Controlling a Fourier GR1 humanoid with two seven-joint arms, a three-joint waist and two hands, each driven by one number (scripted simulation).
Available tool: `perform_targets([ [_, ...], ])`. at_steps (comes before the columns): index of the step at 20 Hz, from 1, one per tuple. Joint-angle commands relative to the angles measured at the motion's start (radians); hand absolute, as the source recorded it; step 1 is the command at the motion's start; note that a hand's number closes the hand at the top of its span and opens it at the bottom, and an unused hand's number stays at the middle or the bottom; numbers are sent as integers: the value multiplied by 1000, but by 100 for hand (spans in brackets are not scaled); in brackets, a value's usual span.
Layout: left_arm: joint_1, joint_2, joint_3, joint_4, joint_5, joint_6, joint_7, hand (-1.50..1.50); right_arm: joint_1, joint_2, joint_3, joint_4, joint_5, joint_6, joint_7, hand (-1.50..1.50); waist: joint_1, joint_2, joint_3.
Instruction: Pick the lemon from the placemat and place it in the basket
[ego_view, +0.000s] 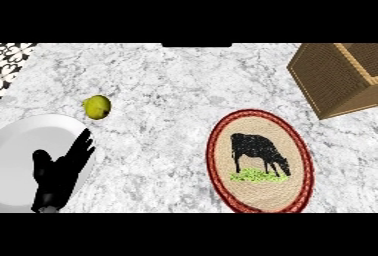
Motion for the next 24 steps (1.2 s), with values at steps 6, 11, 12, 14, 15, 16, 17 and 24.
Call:
perform_targets([
  [6, 42, -23, -37, 59, -26, -3, 60, 0, -91, -86, 30, 334, 111, -12, -212, 150, 16, 15, -9],
  [11, 4, -26, -17, 88, -22, -10, 74, 0, -134, -42, 78, 512, 175, -87, -335, 150, 21, 18, -9],
  [12, 0, -36, -21, 103, -29, -12, 56, 0, -179, -77, 48, 566, 135, -54, -332, 150, 16, 16, -9],
  [14, 5, -50, -27, 123, -57, 11, 33, 0, -206, -121, 20, 670, 130, -34, -368, 150, 20, 20, -9],
  [15, 56, -18, -15, 44, -10, -38, 60, 0, -165, -76, 12, 678, 118, -58, -394, 150, 23, 15, -8],
  [16, -19, -4, 1, 47, -21, -16, 121, 0, -198, -71, 22, 737, 139, -84, -414, 150, 22, 18, -8],
  [17, 34, -48, -31, 49, -50, 17, 64, 0, -180, -36, -28, 763, 89, -101, -431, 150, 27, 19, -8],
  [24, 49, -38, -19, 64, -51, -12, 61, 0, -223, -51, -11, 949, 132, -135, -572, 150, 27, 18, -8],
])
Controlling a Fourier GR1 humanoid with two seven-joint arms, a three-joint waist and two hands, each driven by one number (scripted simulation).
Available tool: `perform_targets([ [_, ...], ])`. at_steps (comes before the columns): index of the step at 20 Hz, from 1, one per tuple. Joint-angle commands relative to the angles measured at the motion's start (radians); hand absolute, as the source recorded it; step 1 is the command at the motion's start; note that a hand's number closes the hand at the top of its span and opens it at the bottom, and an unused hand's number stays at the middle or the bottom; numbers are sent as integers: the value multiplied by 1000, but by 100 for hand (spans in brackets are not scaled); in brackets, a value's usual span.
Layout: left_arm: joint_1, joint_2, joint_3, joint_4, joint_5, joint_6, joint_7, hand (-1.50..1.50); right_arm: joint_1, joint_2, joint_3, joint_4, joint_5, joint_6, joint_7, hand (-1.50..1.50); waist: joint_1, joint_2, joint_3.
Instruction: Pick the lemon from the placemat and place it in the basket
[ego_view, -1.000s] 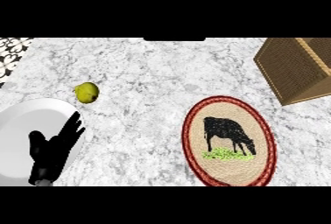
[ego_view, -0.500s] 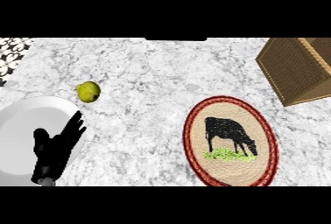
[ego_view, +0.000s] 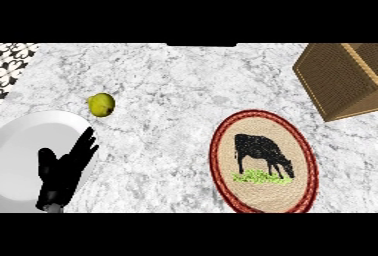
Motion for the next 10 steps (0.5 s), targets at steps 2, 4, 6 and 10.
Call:
perform_targets([
  [2, 22, 11, 10, 93, 27, -42, 59, 0, 9, -5, -18, 156, 16, -35, -160, 150, -3, 14, -13],
  [4, 16, -8, -10, 76, 6, -20, 78, 0, -30, -1, -4, 209, 28, -46, -173, 150, 0, 13, -13],
  [6, 68, -14, -19, 74, 2, -28, 28, 0, 22, -91, 24, 202, 165, -158, -129, 150, 7, 18, -14],
  [10, 18, -19, -13, 92, -8, -17, 63, 0, -5, -125, 81, 305, 205, -101, -255, 150, 7, 18, -13],
])
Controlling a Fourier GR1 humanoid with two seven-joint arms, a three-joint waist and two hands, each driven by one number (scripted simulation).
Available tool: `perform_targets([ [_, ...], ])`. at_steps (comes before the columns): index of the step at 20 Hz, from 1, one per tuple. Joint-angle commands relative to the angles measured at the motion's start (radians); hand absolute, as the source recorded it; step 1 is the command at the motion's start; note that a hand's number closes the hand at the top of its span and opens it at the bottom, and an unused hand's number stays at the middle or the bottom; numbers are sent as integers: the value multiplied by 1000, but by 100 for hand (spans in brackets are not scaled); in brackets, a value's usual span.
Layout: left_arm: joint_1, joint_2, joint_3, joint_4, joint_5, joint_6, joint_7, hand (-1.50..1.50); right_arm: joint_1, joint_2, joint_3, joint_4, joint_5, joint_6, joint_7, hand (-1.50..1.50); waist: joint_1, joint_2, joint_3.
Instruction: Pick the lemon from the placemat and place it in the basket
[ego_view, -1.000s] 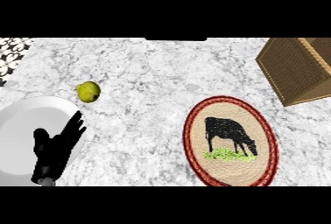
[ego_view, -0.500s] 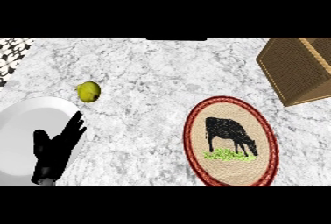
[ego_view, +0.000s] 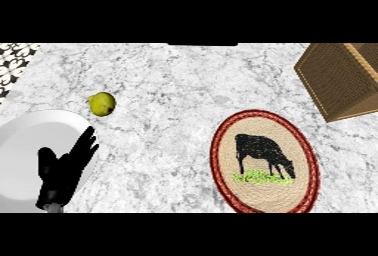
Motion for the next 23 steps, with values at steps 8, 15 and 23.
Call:
perform_targets([
  [8, 37, -9, -13, 84, -18, -12, 53, 0, -72, -103, 4, 231, 59, -14, -226, -150, -1, 8, -14],
  [15, 72, -23, -15, 91, -16, -31, 19, 0, -130, -201, -104, 346, -12, 1, -223, -150, -1, 10, -14],
  [23, 37, 11, 36, 64, 15, -46, 75, 0, -66, -376, -196, 481, -62, 75, -264, -150, -10, 12, -11],
])
